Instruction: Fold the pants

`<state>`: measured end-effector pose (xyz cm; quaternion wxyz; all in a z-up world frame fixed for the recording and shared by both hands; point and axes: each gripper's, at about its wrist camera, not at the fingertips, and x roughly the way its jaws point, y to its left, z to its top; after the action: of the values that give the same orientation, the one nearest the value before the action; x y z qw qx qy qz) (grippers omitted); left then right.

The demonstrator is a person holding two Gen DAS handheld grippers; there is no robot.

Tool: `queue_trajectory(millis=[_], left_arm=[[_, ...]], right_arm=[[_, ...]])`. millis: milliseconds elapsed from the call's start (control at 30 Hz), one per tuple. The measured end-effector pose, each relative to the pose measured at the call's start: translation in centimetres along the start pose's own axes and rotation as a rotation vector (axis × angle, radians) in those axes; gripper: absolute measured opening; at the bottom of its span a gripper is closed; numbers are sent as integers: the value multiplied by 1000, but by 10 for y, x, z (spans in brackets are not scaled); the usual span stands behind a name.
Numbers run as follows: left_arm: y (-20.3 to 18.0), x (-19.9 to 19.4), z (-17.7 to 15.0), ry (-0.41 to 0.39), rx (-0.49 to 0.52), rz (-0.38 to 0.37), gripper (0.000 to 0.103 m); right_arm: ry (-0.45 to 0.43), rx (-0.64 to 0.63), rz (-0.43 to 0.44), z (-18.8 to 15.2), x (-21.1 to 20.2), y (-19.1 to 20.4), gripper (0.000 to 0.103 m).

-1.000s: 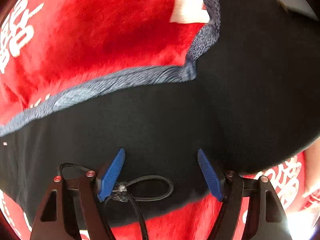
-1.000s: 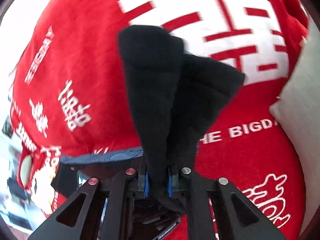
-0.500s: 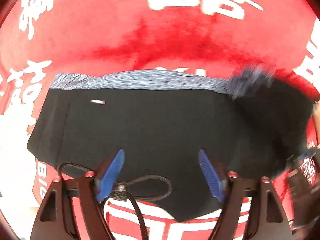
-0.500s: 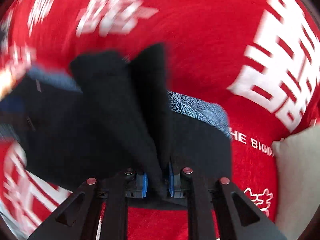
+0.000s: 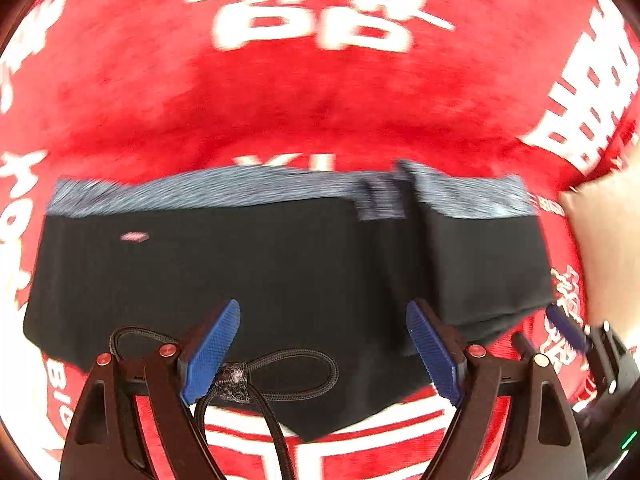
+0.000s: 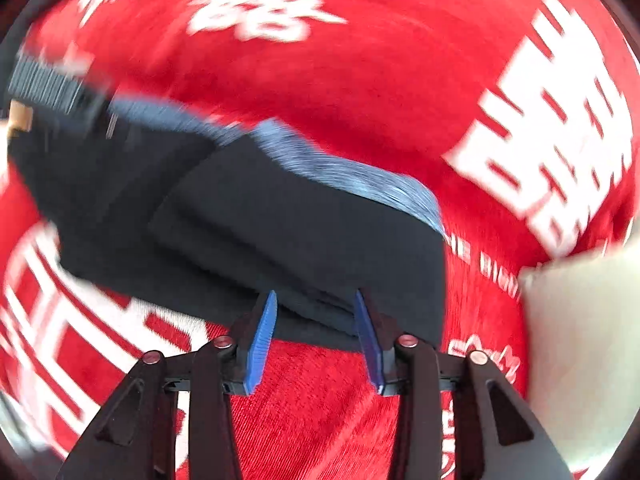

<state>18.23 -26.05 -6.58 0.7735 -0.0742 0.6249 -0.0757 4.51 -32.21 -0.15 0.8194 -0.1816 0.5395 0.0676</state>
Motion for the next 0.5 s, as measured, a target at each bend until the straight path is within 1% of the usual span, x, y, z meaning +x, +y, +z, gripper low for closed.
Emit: queue_trajectory(millis=[67,133,200,267,300,367,400,467,500], left_arm=[[-15,1,3,3,33,-20,86],[-30,3,7,9,62,-50,86],[-41,9,11,17,77,-72,86],[-47,14,15,29,82,-89,86],[-48,23,19,41,83,-96,86],[-50,30,19,71,79,-106,74],[-51,34,19,88,76,-109,71],[-52,35,17,101,75,-119,57],[-54,34,16,99,79,-118,55]], right_arm=[[8,117,42,2,-3,-26,46],[-10,236,92,7,-4,-55,46],[-6,315,131,11,4,-74,47],[35,394,192,11,24,-89,52],[89,443,238,8,42,-97,52],[137,520,285,-3,57,-105,52],[128,534,298,-6,57,-106,52],[107,503,294,-6,52,-104,52],[105,485,288,-6,50,-101,52]])
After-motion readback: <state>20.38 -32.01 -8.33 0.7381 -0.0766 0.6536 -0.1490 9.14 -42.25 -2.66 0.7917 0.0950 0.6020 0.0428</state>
